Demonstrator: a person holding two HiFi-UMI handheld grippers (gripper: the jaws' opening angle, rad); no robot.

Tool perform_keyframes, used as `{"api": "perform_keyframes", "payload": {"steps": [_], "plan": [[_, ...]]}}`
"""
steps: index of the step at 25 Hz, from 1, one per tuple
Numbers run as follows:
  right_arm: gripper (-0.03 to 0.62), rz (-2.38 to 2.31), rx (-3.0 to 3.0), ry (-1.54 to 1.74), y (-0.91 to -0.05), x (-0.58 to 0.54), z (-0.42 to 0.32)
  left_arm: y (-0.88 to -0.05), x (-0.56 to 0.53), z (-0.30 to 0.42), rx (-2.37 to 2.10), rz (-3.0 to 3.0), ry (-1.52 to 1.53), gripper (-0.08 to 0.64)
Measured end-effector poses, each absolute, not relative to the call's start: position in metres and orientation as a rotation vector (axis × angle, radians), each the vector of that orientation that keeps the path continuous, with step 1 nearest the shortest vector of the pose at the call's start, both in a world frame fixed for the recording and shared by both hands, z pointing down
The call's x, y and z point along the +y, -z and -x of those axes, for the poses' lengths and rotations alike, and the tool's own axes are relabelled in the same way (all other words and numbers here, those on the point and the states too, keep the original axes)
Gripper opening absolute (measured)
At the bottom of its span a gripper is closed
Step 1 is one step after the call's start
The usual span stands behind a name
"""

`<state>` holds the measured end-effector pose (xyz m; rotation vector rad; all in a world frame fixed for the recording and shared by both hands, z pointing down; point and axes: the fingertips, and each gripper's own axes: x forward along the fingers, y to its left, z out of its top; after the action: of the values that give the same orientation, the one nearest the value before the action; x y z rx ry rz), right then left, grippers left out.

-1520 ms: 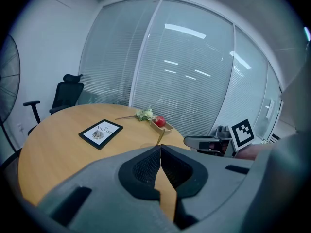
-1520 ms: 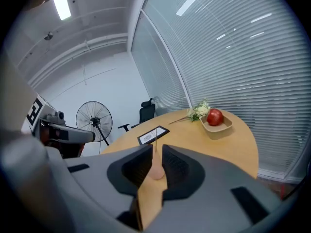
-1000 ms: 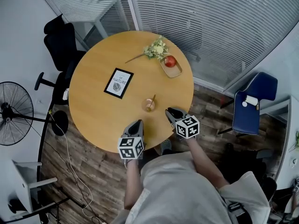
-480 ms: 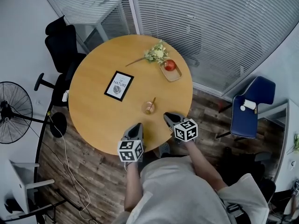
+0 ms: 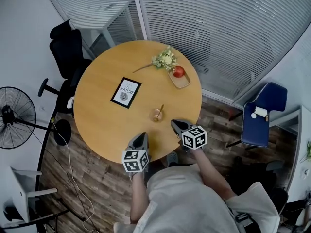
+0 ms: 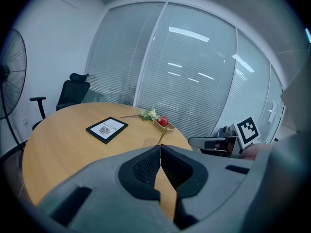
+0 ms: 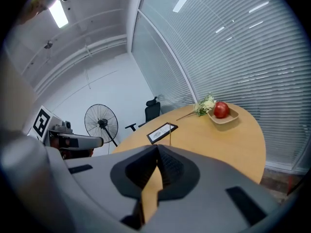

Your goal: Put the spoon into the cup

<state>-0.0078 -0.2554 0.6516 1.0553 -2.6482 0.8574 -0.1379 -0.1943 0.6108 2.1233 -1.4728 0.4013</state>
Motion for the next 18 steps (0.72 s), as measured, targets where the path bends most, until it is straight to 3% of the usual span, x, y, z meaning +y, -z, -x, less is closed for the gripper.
{"api": "perform_keyframes", "payload": {"steps": [18], "plan": [[-0.003, -1.018, -2.663, -0.83, -0.647, -0.261, 0.018, -0.608, -0.193, 0.146, -1.5, -2.114, -0.405, 0.009]]}}
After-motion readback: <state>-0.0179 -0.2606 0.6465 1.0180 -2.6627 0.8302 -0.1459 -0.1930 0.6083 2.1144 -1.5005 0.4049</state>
